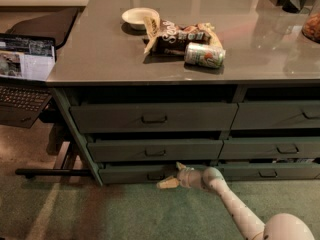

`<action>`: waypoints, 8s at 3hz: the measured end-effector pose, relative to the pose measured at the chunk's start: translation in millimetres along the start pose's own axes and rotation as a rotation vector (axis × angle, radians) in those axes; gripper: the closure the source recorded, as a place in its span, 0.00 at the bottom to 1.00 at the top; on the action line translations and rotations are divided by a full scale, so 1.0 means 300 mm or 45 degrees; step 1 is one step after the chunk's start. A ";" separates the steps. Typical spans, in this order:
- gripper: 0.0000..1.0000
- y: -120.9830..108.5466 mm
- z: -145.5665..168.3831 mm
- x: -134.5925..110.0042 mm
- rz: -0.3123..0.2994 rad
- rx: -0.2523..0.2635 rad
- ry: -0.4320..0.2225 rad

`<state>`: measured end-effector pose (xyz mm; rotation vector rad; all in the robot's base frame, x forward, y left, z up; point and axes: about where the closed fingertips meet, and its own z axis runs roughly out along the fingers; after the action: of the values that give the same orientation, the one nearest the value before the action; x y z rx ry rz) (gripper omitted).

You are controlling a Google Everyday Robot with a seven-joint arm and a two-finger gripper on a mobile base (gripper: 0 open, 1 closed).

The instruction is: Open bottom drawer

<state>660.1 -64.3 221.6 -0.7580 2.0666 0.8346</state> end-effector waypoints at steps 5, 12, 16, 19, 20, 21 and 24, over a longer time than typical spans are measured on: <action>0.19 0.052 -0.005 0.043 -0.064 -0.041 0.178; 0.00 0.031 -0.092 0.201 -0.133 -0.039 0.447; 0.83 0.021 -0.129 0.222 -0.148 -0.040 0.498; 0.33 0.028 -0.137 0.239 -0.163 -0.056 0.503; 0.09 0.028 -0.137 0.239 -0.163 -0.056 0.503; 0.00 0.028 -0.137 0.239 -0.163 -0.056 0.503; 0.00 0.065 -0.173 0.301 -0.160 -0.041 0.550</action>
Offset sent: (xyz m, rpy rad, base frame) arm -0.0344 -0.0201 -0.0198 -0.1461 0.0994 0.0923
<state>575.8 -112.5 179.3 -1.1551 2.3520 0.6776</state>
